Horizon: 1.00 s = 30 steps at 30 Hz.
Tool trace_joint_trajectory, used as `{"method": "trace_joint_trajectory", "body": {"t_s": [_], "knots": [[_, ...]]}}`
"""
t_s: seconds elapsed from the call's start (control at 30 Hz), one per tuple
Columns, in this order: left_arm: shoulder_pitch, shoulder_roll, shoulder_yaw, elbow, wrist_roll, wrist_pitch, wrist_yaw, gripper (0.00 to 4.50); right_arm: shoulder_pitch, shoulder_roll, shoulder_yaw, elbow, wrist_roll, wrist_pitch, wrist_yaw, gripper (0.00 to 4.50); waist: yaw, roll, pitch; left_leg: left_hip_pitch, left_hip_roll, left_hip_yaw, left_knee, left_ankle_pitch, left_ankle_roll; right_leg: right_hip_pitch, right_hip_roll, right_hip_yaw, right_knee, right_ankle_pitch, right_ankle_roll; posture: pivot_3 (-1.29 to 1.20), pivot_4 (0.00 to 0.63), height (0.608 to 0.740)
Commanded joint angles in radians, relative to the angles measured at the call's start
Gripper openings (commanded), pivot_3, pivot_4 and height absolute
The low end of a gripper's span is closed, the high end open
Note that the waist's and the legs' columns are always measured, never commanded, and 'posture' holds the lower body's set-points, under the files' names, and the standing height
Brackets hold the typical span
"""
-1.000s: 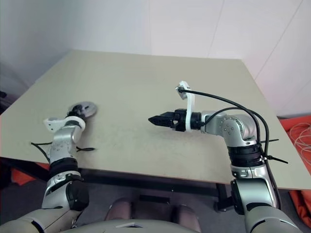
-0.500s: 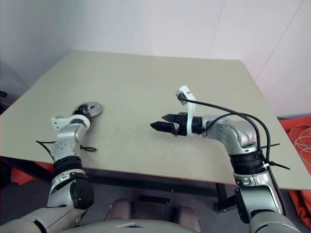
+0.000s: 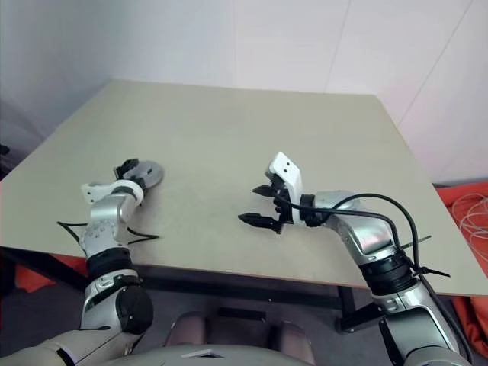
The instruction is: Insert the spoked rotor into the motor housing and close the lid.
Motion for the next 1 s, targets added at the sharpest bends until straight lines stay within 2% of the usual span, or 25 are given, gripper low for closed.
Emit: {"method": "trace_joint_trajectory", "body": {"t_s": [0.03, 0.33, 0.53, 0.63, 0.8, 0.9, 1.0], "knots": [[0.021, -0.03, -0.016, -0.121, -0.038, 0.013, 0.069, 4.48, -0.006, -0.003, -0.023, -0.028, -0.006, -0.026, 0.013, 4.5, -0.001, 0.0, 0.0, 0.0, 0.0, 0.0, 0.0, 0.0, 0.0, 0.0, 0.0, 0.0, 0.0, 0.001, -0.002, 0.0, 0.0, 0.74], [0.102, -0.099, -0.093, -0.293, -0.047, 0.042, 0.214, 4.48, -0.01, -0.007, -0.028, -0.006, -0.027, -0.044, 0.031, 4.5, -0.001, 0.0, 0.0, 0.001, 0.0, 0.0, 0.001, -0.001, 0.001, 0.001, 0.0, 0.0, 0.0, -0.002, 0.003, 0.0, 0.0, 0.74], [0.135, -0.049, -0.239, -0.339, 0.045, 0.144, 0.191, 4.48, -0.003, -0.007, -0.036, 0.016, -0.05, -0.076, 0.035, 4.5, -0.001, 0.0, 0.0, 0.001, 0.0, 0.0, 0.001, -0.001, 0.001, 0.001, 0.0, -0.001, 0.0, -0.002, 0.003, 0.0, 0.0, 0.74], [0.135, 0.051, -0.344, -0.351, 0.143, 0.226, 0.092, 4.48, 0.008, -0.009, -0.048, 0.026, -0.057, -0.096, 0.031, 4.5, -0.003, 0.0, 0.0, 0.001, 0.0, 0.0, 0.001, -0.001, 0.001, 0.001, 0.0, -0.001, 0.0, -0.002, 0.003, 0.0, 0.0, 0.74], [0.136, 0.266, -0.54, -0.368, 0.354, 0.286, -0.182, 4.48, 0.017, -0.007, -0.085, 0.056, -0.053, -0.118, 0.028, 4.5, -0.003, 0.002, 0.0, 0.001, 0.0, 0.0, 0.001, -0.001, 0.001, 0.0, 0.0, -0.002, 0.0, -0.002, 0.003, 0.0, 0.0, 0.74], [0.134, 0.469, -0.752, -0.406, 0.571, 0.231, -0.477, 4.48, 0.031, -0.013, -0.109, 0.081, -0.066, -0.151, 0.022, 4.5, -0.004, 0.003, 0.001, 0.001, 0.001, 0.0, 0.0, -0.001, 0.002, 0.0, 0.0, -0.002, 0.0, -0.002, 0.003, 0.0, 0.0, 0.74], [0.133, 0.557, -0.806, -0.37, 0.698, 0.112, -0.651, 4.48, 0.04, -0.019, -0.127, 0.101, -0.077, -0.174, 0.021, 4.5, -0.004, 0.008, 0.001, 0.001, 0.0, 0.001, 0.0, -0.001, 0.002, 0.0, -0.001, -0.001, -0.001, -0.002, 0.003, 0.0, 0.0, 0.74]]}}
